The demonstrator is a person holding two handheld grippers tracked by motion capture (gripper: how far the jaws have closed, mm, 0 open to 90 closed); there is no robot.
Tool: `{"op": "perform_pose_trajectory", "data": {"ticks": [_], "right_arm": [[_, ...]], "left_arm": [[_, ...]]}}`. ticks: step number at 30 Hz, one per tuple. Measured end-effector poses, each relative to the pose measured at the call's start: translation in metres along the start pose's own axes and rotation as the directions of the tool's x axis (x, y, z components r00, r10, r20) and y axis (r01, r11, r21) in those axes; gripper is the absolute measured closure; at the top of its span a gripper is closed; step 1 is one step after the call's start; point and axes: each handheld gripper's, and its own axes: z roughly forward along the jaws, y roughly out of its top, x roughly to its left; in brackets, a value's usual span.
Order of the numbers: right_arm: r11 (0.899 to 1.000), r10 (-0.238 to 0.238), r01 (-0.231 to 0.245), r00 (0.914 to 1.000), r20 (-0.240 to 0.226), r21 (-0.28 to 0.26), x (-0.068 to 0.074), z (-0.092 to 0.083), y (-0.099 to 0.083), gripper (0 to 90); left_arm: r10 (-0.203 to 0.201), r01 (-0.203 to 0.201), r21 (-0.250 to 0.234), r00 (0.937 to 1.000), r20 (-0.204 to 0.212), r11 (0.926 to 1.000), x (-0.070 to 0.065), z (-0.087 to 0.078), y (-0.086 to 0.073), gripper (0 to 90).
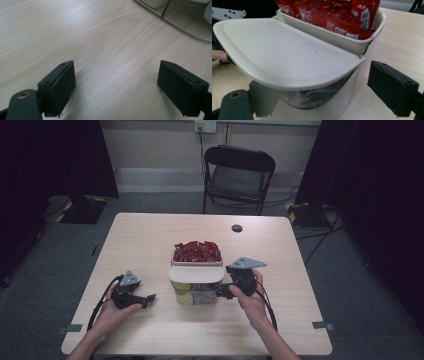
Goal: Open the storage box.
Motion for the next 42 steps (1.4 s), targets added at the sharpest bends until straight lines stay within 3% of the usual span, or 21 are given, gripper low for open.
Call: {"op": "perform_pose_trajectory", "data": {"ticks": [10,31,42], "right_arm": [[0.999,0.031,-0.031,0.9994,-0.013,-0.021,-0.008,0.0,0.008,14.5],[0.999,0.024,-0.024,0.9996,-0.017,-0.039,-0.018,0.007,0.027,14.2],[0.998,0.035,-0.036,0.9993,-0.017,-0.044,-0.021,0.012,0.029,14.1]], "left_arm": [[0.0,0.0,0.0,1.0,0.0,1.0,0.0,0.0,0.0,14.6],[0.001,-0.001,0.0,1.0,0.0,1.0,0.0,0.0,0.0,14.6],[0.0,0.0,0.0,1.0,0.0,1.0,0.0,0.0,0.0,14.6]]}}
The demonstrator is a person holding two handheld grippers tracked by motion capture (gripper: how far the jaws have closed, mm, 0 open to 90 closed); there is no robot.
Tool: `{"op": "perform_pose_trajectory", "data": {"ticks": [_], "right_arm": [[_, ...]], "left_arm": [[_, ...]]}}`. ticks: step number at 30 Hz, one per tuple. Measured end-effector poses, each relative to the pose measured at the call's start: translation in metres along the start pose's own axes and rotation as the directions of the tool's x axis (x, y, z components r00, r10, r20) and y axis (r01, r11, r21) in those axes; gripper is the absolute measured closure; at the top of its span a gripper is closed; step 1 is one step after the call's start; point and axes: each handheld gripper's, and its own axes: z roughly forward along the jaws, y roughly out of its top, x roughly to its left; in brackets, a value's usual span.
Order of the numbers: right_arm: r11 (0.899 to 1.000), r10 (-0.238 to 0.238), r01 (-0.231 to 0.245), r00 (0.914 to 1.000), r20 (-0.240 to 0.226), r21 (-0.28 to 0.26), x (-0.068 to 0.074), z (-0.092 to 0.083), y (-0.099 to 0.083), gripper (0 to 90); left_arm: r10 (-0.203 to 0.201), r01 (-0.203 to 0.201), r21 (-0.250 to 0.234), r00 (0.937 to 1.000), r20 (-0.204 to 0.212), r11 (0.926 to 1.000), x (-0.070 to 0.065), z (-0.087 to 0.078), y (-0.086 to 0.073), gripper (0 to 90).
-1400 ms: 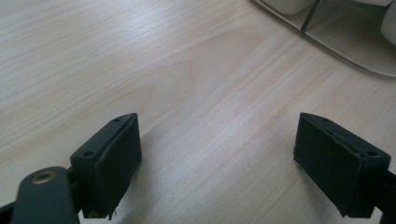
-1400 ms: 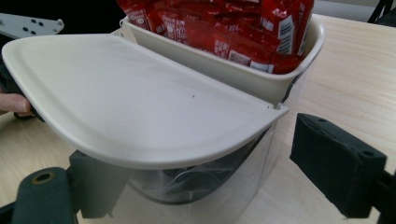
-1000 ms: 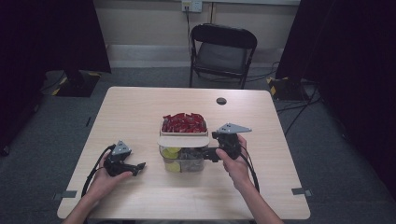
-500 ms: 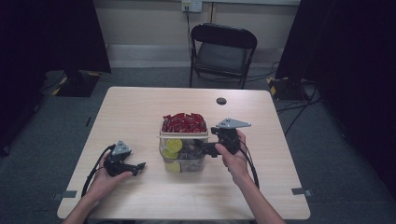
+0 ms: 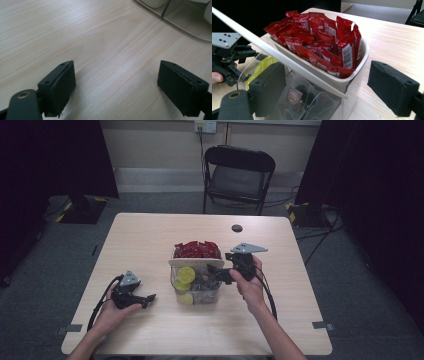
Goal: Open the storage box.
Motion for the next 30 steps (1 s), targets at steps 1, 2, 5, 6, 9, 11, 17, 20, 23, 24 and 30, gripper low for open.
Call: {"op": "perform_pose_trajectory", "data": {"ticks": [1,2,5,6,9,11,17,20,23,24,30], "right_arm": [[1.0,0.0,0.0,1.0,0.0,0.0,0.0,0.0,0.0,14.1],[1.0,-0.002,0.002,1.0,0.004,-0.004,-0.001,0.0,0.001,14.1],[1.0,0.0,0.0,1.0,0.0,-0.006,-0.002,0.002,0.001,14.1],[1.0,0.0,0.0,1.0,0.001,-0.006,-0.002,0.002,0.002,14.0],[1.0,0.003,-0.003,1.0,0.001,-0.006,-0.005,0.005,0.002,14.0],[1.0,0.002,-0.002,1.0,0.002,-0.004,-0.006,0.008,0.002,14.0],[1.0,0.001,-0.001,1.0,0.0,-0.001,-0.007,0.011,0.004,14.0],[1.0,-0.001,0.001,1.0,-0.003,-0.004,-0.007,0.013,0.006,14.0],[1.0,0.0,0.0,1.0,-0.004,-0.006,-0.008,0.014,0.007,14.1],[1.0,0.003,-0.003,1.0,-0.001,-0.01,-0.009,0.014,0.007,14.1],[1.0,0.014,-0.014,0.9999,-0.006,-0.006,-0.014,0.016,0.008,13.7]], "left_arm": [[0.0,0.0,0.0,1.0,0.0,1.0,0.0,0.0,0.0,14.6],[0.0,0.0,0.0,1.0,0.0,1.0,0.0,0.0,0.0,14.6],[0.0,0.0,0.0,1.0,0.0,1.0,0.0,0.0,0.0,14.6],[0.0,0.0,0.0,1.0,0.0,1.0,0.0,0.0,0.0,14.6],[0.0,0.0,0.0,1.0,0.0,1.0,0.0,0.0,0.0,14.6],[0.0,0.0,0.0,1.0,0.0,1.0,0.0,0.0,0.0,14.6],[0.0,0.0,0.0,1.0,0.0,1.0,0.0,0.0,0.0,14.6],[0.0,0.0,0.0,1.0,0.0,1.0,0.0,0.0,0.0,14.6],[0.001,-0.001,0.001,1.0,0.0,1.0,0.0,0.0,0.0,14.6],[0.0,0.0,0.0,1.0,0.0,1.0,0.0,0.0,0.0,14.6],[0.0,0.0,0.0,1.0,-0.001,1.0,0.0,0.0,0.0,14.7]]}}
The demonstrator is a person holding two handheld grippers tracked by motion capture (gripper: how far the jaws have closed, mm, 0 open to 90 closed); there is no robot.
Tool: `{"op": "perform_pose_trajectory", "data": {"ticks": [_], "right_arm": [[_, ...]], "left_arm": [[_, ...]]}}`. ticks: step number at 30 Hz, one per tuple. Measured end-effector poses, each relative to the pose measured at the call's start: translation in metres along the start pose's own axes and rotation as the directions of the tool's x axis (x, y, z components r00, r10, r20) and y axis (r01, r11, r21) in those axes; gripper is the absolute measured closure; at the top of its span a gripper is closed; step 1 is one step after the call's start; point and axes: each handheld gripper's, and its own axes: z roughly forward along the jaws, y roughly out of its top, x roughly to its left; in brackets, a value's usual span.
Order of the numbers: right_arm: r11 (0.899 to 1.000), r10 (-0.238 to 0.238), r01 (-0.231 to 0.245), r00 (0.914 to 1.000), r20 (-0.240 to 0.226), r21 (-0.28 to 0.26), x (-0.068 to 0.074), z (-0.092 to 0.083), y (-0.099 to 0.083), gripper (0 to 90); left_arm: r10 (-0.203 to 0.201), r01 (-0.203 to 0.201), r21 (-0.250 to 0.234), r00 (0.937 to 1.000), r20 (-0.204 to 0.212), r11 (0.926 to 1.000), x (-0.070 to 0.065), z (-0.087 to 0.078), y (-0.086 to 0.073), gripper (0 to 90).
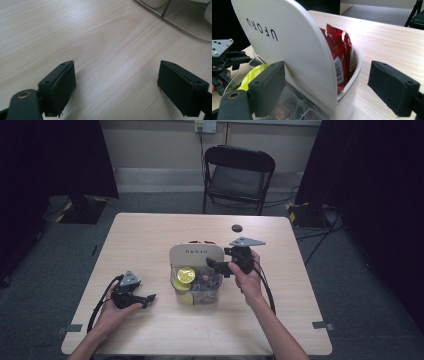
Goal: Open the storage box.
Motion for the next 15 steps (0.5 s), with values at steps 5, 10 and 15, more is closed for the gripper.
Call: {"op": "perform_pose_trajectory", "data": {"ticks": [5,10,15], "right_arm": [[1.0,-0.013,0.013,0.9999,0.005,-0.004,0.0008,0.0,0.0001,13.7],[1.0,-0.003,0.003,1.0,0.005,-0.018,-0.0003,-0.0019,-0.0001,13.7],[1.0,0.007,-0.006,1.0,0.007,-0.026,-0.0011,-0.0035,0.0005,13.8]], "left_arm": [[-0.001,0.001,0.001,1.0,0.001,1.0,-0.0001,-0.0003,-0.0001,14.9],[-0.003,0.003,0.006,1.0,0.005,1.0,-0.0008,-0.0022,0.0003,16.9],[-0.024,0.025,-0.022,0.9996,0.017,0.9995,-0.001,-0.0077,0.0024,18.5]]}}
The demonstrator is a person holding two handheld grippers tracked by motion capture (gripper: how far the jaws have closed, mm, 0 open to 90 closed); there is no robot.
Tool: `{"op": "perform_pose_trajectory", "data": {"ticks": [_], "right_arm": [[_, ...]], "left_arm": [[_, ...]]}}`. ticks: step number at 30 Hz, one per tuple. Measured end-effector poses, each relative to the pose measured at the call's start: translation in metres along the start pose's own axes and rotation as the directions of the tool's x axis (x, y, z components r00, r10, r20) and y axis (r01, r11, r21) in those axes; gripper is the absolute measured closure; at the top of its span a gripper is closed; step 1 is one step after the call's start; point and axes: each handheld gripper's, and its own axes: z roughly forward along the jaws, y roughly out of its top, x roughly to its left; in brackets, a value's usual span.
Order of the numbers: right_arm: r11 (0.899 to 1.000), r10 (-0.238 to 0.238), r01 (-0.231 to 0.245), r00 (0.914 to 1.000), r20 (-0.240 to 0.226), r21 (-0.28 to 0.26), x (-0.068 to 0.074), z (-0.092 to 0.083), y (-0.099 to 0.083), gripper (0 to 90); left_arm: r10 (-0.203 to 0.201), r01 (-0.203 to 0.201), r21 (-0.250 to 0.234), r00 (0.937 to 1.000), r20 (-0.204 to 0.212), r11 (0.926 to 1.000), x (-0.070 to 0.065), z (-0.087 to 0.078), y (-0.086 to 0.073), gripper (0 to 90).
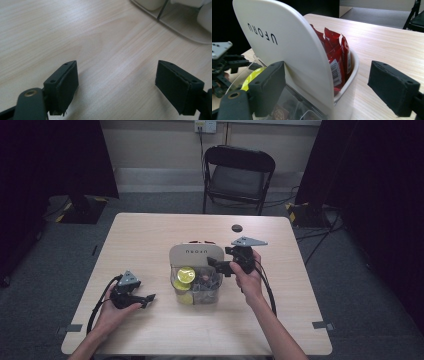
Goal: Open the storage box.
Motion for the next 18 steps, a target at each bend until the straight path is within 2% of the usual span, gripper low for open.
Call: {"op": "perform_pose_trajectory", "data": {"ticks": [3,6,8,9,12,14,18], "right_arm": [[1.0,0.008,-0.008,1.0,0.002,0.003,0.0,-0.001,0.0,13.9],[1.0,0.005,-0.005,1.0,0.0,0.004,-0.001,0.0,-0.001,13.7],[1.0,0.004,-0.004,1.0,-0.001,-0.001,-0.001,0.0,-0.002,13.6],[1.0,0.003,-0.003,1.0,-0.003,0.001,-0.001,0.0,-0.002,13.6],[1.0,0.003,-0.003,1.0,-0.004,0.002,-0.001,0.0,-0.001,13.6],[1.0,0.004,-0.004,1.0,-0.008,0.003,-0.002,0.0,-0.001,13.4],[1.0,0.0,0.0,1.0,-0.006,0.005,-0.002,0.0,-0.001,13.4]], "left_arm": [[-0.025,0.026,-0.053,0.9994,0.026,0.9982,-0.001,-0.01,0.006,20.3],[-0.032,0.035,-0.073,0.9986,0.042,0.9967,-0.003,-0.013,0.007,21.2],[-0.026,0.03,-0.087,0.9986,0.047,0.9958,-0.005,-0.016,0.009,21.3],[-0.01,0.017,-0.112,0.998,0.062,0.9936,-0.007,-0.018,0.01,21.0],[0.006,0.002,-0.122,0.9979,0.065,0.9925,-0.009,-0.02,0.013,20.2],[0.007,0.006,-0.145,0.9955,0.094,0.9894,-0.013,-0.023,0.017,20.0],[0.018,-0.001,-0.156,0.994,0.108,0.9877,-0.017,-0.026,0.021,20.7]]}}
